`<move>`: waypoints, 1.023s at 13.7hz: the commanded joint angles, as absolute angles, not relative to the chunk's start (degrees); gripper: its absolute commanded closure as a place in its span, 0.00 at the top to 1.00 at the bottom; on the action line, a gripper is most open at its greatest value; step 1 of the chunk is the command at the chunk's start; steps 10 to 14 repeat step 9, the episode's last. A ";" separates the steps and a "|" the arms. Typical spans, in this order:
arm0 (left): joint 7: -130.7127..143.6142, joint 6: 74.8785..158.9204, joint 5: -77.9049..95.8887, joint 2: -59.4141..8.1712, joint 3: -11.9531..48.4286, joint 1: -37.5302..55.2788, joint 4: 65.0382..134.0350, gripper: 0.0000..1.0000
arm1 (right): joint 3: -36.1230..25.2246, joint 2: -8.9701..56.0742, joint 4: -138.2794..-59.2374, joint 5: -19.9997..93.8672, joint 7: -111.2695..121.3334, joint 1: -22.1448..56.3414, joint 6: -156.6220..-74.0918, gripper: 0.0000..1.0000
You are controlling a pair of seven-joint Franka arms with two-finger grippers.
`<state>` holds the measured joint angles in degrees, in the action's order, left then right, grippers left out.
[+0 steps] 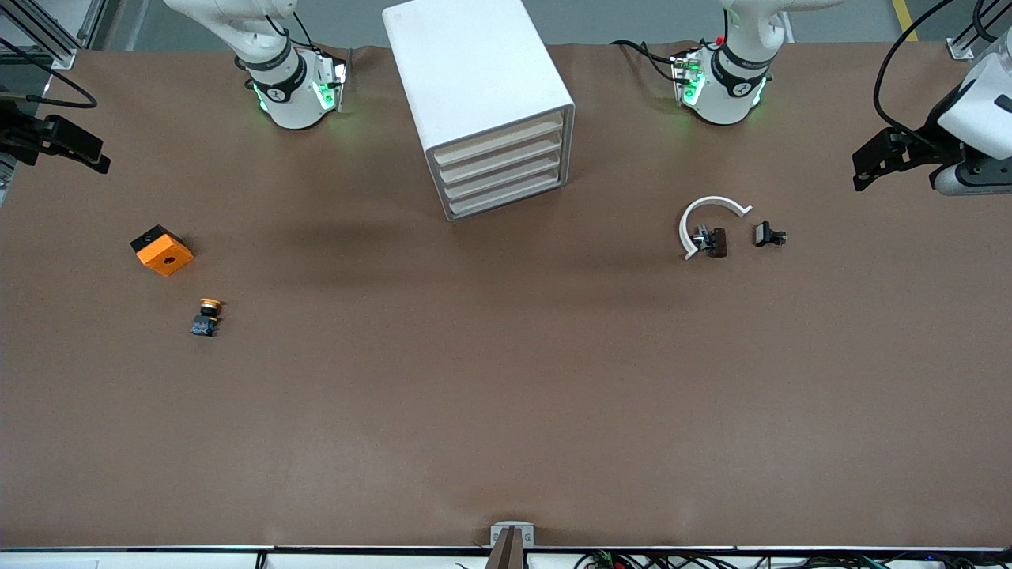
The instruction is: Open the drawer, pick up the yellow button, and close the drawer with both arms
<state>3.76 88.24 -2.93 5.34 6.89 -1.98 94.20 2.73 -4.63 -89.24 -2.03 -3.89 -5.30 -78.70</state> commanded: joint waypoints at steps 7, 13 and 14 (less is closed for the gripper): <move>4.04 87.10 -2.46 4.83 7.12 -2.11 92.81 1.00 | 2.99 -4.74 -89.91 1.14 -4.39 -7.12 -81.91 1.00; 4.04 87.01 -2.46 4.83 7.12 -2.11 92.72 1.00 | 3.08 -5.36 -90.44 1.14 -4.31 -7.03 -82.18 1.00; 4.04 87.01 -2.46 4.83 7.12 -2.11 92.72 1.00 | 3.08 -5.36 -90.44 1.14 -4.31 -7.03 -82.18 1.00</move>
